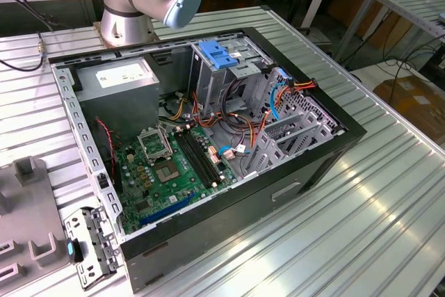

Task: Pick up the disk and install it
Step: 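Pick up the disk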

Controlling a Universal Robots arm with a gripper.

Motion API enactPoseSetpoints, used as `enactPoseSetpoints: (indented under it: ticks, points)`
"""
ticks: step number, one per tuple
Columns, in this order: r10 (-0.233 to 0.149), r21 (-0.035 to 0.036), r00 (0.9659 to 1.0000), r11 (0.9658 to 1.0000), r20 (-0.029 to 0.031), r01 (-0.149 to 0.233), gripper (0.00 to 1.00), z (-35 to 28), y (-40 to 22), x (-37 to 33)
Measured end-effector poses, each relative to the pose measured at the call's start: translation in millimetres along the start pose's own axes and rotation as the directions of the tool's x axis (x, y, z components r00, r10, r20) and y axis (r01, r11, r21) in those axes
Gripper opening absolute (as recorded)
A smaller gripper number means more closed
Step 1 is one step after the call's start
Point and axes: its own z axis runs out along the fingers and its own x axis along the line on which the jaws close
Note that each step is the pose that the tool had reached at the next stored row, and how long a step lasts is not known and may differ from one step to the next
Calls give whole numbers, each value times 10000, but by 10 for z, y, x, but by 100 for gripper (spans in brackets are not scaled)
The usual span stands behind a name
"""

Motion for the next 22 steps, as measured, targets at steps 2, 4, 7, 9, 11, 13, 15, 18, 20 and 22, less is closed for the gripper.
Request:
enactPoseSetpoints:
  ticks: [2,4,7,9,11,13,15,18,20,22]
  points:
    - [-1,2,10000,10000,-1,1,48,3,0,0]
    - [-2,17,10000,10000,2,2,48,16,0,1]
    - [-5,15,10000,10000,1,5,48,41,1,2]
    - [-7,13,10000,10000,0,7,48,56,1,3]
    - [-7,14,10000,10000,0,7,48,74,1,3]
    - [-7,14,10000,10000,0,7,48,100,0,4]
    - [-7,14,10000,10000,0,7,48,129,0,5]
    - [-7,13,10000,10000,0,7,48,198,0,7]
    - [-7,14,10000,10000,0,7,48,255,1,7]
    - [-7,15,10000,10000,1,7,48,290,1,8]
